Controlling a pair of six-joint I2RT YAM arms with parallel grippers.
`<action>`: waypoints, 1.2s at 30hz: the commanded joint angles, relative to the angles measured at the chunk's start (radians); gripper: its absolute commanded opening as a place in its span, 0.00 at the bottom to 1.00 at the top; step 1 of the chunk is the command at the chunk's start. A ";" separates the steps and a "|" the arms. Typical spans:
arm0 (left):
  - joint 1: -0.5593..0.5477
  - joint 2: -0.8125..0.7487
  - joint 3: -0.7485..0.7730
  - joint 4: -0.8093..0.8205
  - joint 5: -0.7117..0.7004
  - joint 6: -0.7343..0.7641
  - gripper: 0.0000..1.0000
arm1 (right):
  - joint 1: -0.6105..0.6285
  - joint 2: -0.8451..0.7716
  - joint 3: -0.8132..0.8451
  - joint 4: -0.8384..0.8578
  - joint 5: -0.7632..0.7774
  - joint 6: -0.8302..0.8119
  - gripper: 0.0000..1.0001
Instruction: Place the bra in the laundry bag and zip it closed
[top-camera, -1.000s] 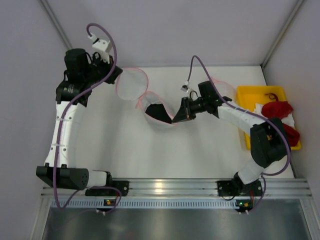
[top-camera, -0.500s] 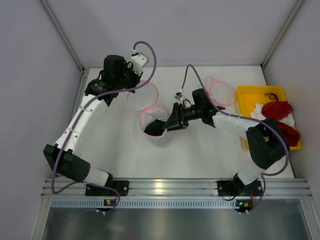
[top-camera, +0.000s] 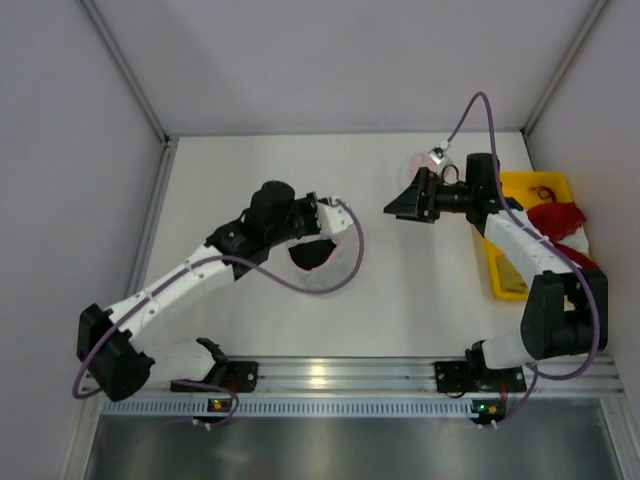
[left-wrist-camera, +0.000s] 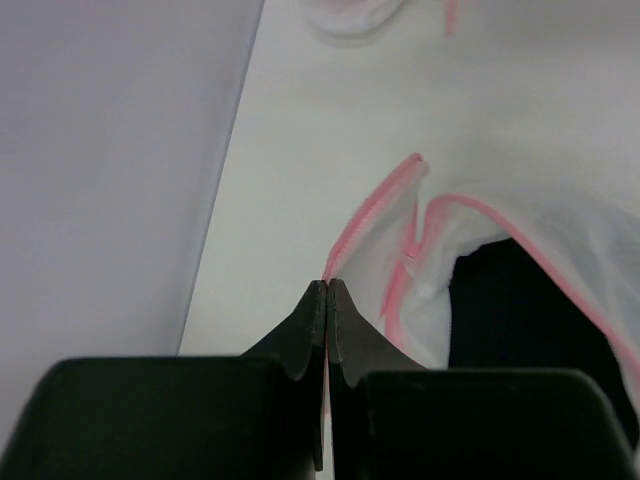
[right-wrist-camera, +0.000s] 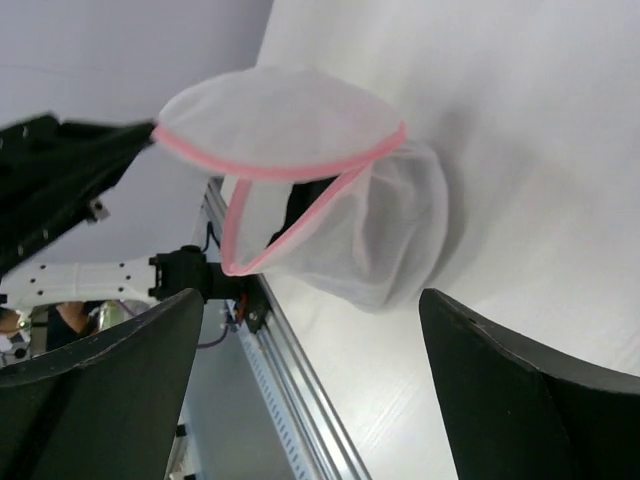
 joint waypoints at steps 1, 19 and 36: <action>-0.100 -0.197 -0.186 0.256 0.011 0.229 0.00 | -0.057 0.034 0.076 -0.096 -0.021 -0.140 0.90; -0.262 -0.824 -0.572 -0.130 0.096 0.353 0.63 | 0.141 0.355 0.288 -0.011 -0.015 -0.134 0.86; -0.117 -0.454 -0.356 -0.285 0.100 -0.531 0.49 | 0.159 0.340 0.063 0.059 0.015 -0.149 0.81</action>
